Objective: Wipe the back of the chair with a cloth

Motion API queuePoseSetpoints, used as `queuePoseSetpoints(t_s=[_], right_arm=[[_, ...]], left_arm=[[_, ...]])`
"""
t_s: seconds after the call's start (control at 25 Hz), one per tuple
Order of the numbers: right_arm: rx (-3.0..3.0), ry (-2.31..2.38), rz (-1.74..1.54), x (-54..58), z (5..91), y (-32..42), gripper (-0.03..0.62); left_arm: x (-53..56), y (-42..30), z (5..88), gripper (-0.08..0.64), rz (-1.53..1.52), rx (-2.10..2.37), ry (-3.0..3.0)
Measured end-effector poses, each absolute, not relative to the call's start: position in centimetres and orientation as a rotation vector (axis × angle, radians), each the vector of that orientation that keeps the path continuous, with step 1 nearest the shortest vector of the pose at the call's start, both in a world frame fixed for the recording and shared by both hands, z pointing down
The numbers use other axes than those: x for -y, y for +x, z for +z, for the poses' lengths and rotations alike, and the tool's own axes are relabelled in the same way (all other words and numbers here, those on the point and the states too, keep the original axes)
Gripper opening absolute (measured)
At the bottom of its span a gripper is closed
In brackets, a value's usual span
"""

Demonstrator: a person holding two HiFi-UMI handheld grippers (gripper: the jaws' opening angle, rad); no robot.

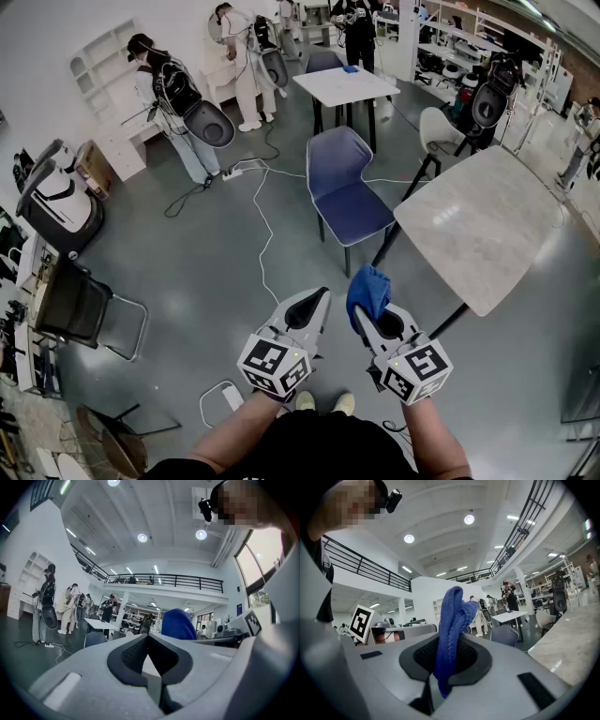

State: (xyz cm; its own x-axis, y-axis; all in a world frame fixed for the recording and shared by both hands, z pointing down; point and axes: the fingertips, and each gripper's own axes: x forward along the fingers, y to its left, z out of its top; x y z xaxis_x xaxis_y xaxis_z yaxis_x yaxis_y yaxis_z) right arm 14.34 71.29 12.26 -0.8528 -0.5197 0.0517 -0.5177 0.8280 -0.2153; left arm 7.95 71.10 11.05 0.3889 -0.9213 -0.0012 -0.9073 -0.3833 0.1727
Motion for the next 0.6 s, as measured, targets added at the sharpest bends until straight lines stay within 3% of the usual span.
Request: queuePoseSetpoints(t_s=[0.6], right_arm=[[-3.018,-0.805,-0.307,-71.3,12.2,15.7,0.06]], left_arm=[[-70.5,9.9,11.9,0.008,-0.129,1.66,2.467]])
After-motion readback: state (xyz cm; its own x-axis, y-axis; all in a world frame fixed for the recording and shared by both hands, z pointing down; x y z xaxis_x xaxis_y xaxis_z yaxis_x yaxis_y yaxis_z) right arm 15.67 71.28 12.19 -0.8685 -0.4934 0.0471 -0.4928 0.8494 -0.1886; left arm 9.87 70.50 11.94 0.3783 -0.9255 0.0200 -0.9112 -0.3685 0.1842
